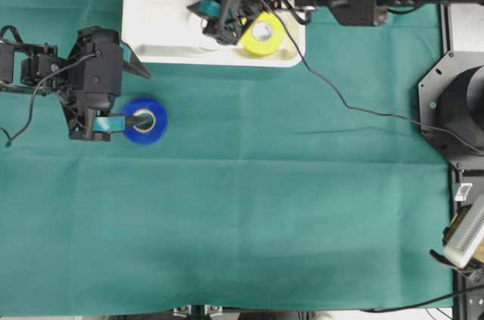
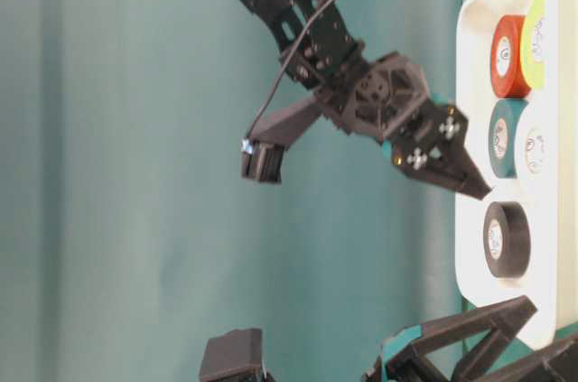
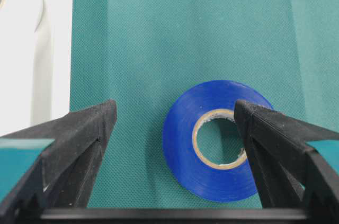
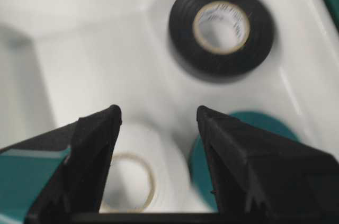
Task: Put the tape alternately from left to right into the white case.
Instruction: 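Release black tape in tray and withdraw right gripper toward center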
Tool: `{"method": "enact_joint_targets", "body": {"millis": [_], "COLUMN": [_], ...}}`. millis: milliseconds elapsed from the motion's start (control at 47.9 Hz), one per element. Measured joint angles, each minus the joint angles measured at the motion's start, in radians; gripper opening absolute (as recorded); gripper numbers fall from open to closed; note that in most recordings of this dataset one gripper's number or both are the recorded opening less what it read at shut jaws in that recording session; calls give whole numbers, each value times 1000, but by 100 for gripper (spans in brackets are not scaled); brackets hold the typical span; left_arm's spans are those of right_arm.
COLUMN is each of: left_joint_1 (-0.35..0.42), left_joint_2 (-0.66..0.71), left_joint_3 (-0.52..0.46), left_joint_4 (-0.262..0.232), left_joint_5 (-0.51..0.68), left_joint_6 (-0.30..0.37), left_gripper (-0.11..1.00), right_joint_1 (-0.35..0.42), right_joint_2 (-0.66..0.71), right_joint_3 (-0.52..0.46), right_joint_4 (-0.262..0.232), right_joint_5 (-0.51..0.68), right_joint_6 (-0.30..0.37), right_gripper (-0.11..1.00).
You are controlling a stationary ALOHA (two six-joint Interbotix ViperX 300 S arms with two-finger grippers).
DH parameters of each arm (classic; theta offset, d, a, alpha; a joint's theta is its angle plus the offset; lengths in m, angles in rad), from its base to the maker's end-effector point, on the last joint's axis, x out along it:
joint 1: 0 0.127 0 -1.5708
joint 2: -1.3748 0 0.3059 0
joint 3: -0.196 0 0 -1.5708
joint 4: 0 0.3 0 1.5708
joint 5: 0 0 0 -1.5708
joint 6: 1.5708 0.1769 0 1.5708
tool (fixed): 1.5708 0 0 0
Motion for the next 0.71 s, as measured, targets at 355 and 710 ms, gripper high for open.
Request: {"method": "enact_joint_targets", "body": {"millis": [355,710], "left_joint_1": [0,0], "left_joint_2": [2,2], "left_joint_3": [0,0], "left_joint_4": [0,-2], "left_joint_5": [0,0], "left_joint_6": [0,0], "left_gripper": [62,62], "right_joint_1": [40,71], "right_joint_2": [-107,-189], "right_joint_3": [124,201], "right_joint_4": [0,0], "right_joint_5": [-141,-204], "right_joint_6": [0,2], "right_gripper": [69,69]}}
